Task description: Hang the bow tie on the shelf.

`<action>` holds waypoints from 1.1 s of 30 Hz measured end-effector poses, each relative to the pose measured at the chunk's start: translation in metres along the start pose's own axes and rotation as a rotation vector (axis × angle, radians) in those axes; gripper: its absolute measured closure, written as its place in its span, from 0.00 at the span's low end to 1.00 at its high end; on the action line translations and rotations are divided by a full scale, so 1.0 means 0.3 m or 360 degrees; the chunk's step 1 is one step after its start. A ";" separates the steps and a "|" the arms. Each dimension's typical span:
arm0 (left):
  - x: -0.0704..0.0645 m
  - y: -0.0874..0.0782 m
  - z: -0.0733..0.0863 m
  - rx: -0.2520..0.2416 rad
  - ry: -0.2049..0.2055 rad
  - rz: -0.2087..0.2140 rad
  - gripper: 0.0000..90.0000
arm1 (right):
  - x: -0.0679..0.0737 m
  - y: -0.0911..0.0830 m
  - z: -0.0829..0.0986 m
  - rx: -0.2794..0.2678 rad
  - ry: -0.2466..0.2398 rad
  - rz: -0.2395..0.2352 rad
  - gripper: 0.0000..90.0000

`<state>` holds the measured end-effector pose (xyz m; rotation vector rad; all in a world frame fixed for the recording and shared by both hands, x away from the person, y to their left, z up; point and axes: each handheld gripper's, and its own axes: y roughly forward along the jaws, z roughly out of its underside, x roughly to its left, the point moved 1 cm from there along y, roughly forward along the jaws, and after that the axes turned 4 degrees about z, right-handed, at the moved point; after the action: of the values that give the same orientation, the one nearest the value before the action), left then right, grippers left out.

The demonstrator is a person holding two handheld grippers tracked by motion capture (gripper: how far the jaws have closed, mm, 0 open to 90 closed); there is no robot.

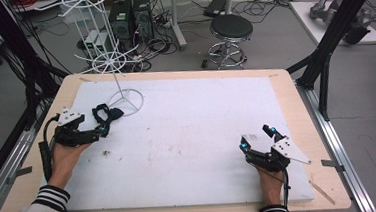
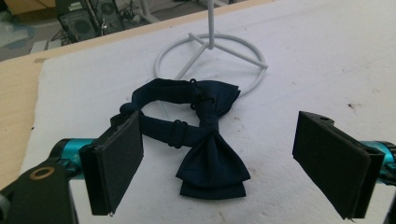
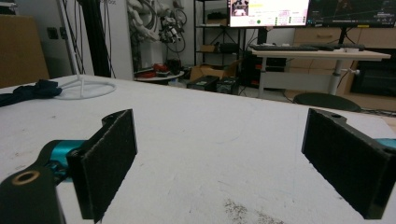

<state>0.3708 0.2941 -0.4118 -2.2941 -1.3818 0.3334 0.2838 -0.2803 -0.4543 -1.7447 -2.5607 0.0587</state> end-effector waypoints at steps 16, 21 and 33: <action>0.017 0.078 -0.015 0.0241 -0.0018 -0.0021 0.20 | 0.000 0.000 0.000 0.0000 -0.0003 0.0006 0.10; 0.025 0.095 -0.007 0.0299 -0.0023 -0.0013 0.21 | 0.000 0.000 0.000 -0.0001 -0.0004 0.0007 0.10; 0.042 0.144 -0.002 0.0466 -0.0053 0.0001 0.26 | 0.000 0.000 0.000 -0.0004 0.0000 0.0004 0.10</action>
<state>0.4106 0.2877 -0.4319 -2.0569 -1.2549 0.5384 0.2837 -0.2804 -0.4543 -1.7490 -2.5596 0.0560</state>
